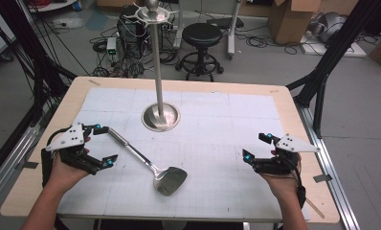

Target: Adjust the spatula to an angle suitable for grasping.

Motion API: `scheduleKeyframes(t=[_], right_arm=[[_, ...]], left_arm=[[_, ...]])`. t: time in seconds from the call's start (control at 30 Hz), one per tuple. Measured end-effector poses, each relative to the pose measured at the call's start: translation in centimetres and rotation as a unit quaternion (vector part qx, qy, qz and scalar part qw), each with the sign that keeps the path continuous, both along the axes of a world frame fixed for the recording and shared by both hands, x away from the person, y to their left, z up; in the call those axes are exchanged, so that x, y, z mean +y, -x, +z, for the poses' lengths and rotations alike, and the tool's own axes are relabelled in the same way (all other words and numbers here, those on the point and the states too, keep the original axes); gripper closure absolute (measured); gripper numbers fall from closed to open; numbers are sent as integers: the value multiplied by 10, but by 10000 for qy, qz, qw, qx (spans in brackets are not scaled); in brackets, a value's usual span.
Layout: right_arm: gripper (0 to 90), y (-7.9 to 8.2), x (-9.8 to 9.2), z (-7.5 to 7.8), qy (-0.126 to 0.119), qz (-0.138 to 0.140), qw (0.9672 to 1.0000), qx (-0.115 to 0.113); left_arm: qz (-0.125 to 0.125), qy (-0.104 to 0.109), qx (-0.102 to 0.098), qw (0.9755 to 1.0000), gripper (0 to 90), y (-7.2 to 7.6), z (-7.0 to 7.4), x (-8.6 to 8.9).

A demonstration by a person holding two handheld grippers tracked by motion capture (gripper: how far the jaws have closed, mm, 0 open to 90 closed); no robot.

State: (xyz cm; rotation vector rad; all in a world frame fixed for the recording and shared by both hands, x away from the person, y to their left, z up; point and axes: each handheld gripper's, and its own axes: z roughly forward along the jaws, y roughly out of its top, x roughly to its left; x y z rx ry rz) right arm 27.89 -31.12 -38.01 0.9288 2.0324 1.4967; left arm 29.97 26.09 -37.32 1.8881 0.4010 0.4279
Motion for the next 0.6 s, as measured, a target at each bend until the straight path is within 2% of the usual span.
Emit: scheduleKeyframes(t=[0.07, 0.1, 0.17, 0.3, 0.33, 0.37, 0.43, 0.6], right_arm=[[107, 0, 0, 0, -3, 0, 10000, 6], [107, 0, 0, 0, 6, -8, 10000, 4], [107, 0, 0, -1, 13, -6, 10000, 20], [107, 0, 0, -2, 13, 19, 10000, 24], [107, 0, 0, -2, 8, 25, 10000, 41], [108, 0, 0, -3, 5, 33, 10000, 53], [107, 0, -2, -4, -15, 13, 10000, 71], [107, 0, -3, -5, -53, 3, 9999, 89]], left_arm=[[-81, -218, 40, 9997, 23, -5, 5, -6], [-81, -218, 40, 9997, 23, -5, 5, -6], [-117, -376, 21, 9992, 23, -7, 7, -11], [-266, -817, 74, 9963, 23, -14, 13, -22], [-266, -817, 74, 9963, 23, -14, 13, -22], [-308, -933, 62, 9951, 23, -16, 16, -24], [-355, -921, 103, 9951, 23, -19, 17, -27], [-358, -1042, 170, 9938, 23, -24, 15, -28]])
